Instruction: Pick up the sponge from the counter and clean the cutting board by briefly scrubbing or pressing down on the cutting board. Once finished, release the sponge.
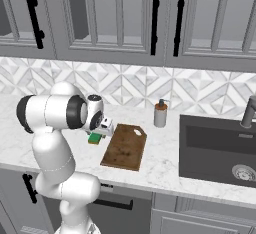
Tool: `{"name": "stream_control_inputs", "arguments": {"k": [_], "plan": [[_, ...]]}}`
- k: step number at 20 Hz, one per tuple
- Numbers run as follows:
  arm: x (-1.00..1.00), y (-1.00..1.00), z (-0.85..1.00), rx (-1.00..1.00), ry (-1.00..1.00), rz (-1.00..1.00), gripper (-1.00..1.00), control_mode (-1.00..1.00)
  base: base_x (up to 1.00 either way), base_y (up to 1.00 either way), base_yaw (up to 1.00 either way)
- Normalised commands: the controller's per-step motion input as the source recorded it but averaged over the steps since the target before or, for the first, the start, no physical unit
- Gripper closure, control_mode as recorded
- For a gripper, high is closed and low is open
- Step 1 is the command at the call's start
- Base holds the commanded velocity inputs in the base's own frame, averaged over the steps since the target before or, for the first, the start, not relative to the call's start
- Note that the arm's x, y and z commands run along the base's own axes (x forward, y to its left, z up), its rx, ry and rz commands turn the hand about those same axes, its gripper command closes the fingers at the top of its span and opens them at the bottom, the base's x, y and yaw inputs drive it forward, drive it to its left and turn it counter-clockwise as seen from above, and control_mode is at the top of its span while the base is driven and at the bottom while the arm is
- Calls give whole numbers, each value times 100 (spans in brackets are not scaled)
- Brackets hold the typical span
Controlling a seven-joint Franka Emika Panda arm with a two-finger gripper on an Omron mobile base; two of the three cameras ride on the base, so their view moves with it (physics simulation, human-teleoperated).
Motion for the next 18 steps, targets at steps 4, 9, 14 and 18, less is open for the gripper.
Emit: {"name": "stream_control_inputs", "arguments": {"k": [4,9,14,18], "plan": [[0,0,0,0,0,0,-100,-100,0,0,0],[-66,0,46,0,-12,0,-100,-100,0,0,0],[-46,-4,89,0,0,0,-100,-100,0,0,0],[-59,-18,93,0,0,0,-100,-100,0,0,0]]}}
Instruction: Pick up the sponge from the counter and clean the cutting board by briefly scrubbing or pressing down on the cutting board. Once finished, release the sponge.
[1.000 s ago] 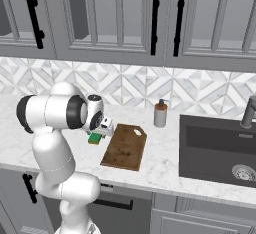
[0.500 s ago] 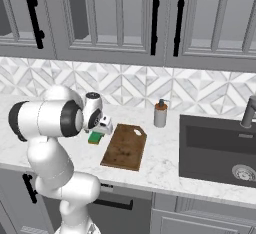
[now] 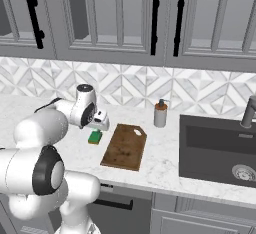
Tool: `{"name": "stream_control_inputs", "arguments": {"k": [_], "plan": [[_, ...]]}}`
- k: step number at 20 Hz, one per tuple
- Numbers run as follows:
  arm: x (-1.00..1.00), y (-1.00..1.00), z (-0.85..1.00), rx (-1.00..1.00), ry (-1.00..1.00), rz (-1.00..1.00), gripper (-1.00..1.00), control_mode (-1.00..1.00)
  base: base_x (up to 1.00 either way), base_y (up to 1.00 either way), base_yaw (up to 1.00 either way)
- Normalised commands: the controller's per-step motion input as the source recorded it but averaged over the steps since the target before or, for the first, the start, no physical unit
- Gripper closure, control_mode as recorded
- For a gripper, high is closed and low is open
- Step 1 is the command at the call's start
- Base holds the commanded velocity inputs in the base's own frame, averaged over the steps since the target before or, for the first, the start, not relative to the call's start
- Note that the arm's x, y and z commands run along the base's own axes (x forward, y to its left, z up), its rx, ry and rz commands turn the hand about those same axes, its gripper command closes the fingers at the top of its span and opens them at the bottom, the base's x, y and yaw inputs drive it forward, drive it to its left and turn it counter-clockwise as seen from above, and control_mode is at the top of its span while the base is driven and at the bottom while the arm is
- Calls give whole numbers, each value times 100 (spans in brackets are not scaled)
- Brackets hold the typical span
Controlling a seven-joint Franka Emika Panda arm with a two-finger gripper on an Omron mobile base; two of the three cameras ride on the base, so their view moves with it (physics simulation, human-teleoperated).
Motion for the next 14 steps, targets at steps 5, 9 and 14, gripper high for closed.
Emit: {"name": "stream_control_inputs", "arguments": {"k": [5,9,14], "plan": [[-57,-5,75,0,0,0,-100,-100,0,0,0],[-71,3,4,-2,-6,0,-100,-100,0,0,0],[-58,2,16,0,-8,0,-100,-100,0,0,0]]}}
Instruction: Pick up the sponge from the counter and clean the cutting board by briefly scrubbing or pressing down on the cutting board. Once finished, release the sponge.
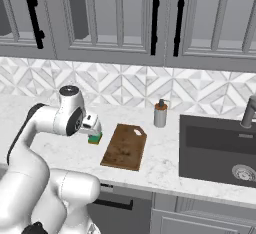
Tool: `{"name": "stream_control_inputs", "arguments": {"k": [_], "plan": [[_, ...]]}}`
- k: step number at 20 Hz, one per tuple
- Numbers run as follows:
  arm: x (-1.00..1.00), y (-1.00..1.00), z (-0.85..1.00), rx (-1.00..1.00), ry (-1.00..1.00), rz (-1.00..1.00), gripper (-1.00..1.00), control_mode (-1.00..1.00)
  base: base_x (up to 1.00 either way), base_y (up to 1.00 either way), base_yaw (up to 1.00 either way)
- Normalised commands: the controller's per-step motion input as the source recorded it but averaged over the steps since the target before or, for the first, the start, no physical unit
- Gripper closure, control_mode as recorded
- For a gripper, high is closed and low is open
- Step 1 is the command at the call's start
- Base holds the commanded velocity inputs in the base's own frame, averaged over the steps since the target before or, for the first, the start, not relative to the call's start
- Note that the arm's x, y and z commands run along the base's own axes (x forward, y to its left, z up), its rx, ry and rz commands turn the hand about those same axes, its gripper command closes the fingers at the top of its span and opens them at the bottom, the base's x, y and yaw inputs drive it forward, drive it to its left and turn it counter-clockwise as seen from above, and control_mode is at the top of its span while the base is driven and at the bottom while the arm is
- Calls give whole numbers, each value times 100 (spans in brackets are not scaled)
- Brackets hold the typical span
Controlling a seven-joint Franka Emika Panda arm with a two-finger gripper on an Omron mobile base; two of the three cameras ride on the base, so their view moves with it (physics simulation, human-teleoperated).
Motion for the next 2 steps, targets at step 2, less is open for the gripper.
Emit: {"name": "stream_control_inputs", "arguments": {"k": [2], "plan": [[-40,0,64,0,0,-1,-100,-100,0,0,0]]}}
